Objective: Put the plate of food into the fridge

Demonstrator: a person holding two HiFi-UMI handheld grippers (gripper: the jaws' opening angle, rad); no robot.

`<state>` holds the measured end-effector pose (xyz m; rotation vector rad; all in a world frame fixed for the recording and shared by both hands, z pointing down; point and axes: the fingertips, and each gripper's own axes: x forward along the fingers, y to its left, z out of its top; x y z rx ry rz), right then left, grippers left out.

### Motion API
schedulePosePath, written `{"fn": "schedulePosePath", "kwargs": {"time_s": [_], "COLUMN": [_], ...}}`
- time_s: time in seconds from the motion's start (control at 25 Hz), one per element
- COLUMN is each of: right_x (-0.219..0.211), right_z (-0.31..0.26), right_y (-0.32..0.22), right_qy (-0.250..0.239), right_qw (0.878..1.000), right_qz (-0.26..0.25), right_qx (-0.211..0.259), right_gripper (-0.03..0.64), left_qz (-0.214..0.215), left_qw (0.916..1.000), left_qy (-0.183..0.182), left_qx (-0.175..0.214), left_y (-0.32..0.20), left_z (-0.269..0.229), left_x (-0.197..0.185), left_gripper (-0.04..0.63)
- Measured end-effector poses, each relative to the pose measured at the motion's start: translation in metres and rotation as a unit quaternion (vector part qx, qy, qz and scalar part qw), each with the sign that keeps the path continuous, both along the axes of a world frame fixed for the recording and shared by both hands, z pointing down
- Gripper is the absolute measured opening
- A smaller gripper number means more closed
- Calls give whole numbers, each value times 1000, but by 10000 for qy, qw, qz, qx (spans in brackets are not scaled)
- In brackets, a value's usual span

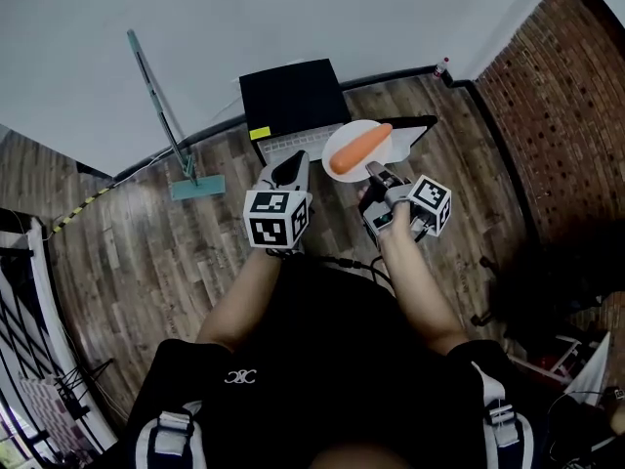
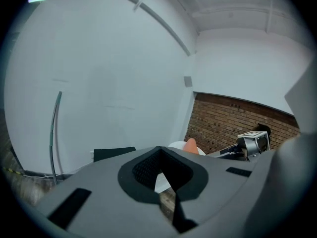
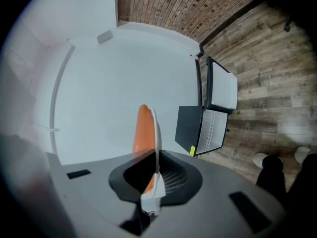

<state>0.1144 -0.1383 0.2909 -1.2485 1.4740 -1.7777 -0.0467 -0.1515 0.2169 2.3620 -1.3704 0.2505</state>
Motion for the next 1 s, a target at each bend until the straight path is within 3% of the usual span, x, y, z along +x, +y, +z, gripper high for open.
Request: {"fn": "schedulePosePath", "kwargs": {"time_s": [0.28, 0.56, 0.76, 1.0], "right_x": [-21, -7, 3, 10], "right_z": [26, 75, 122, 213], "right_y": [-48, -59, -63, -73], "right_qy": [323, 505, 580, 520], "right_qw": [9990, 9964, 9948, 9910], "right_qz": [55, 199, -21, -374], "right_qx": [-301, -647, -831, -1176], "right_gripper": [31, 31, 29, 28], "left_qz": [344, 560, 627, 350], "left_qw": [9989, 9961, 9927, 9892], "left_qy": [227, 147, 16, -30], "left_qx": [-244, -665, -1031, -1427], "left_y": [-62, -92, -92, -88], "left_z": [20, 64, 113, 198], "left_x": [-18, -15, 7, 24], "left_gripper": [-2, -2, -2, -2]}}
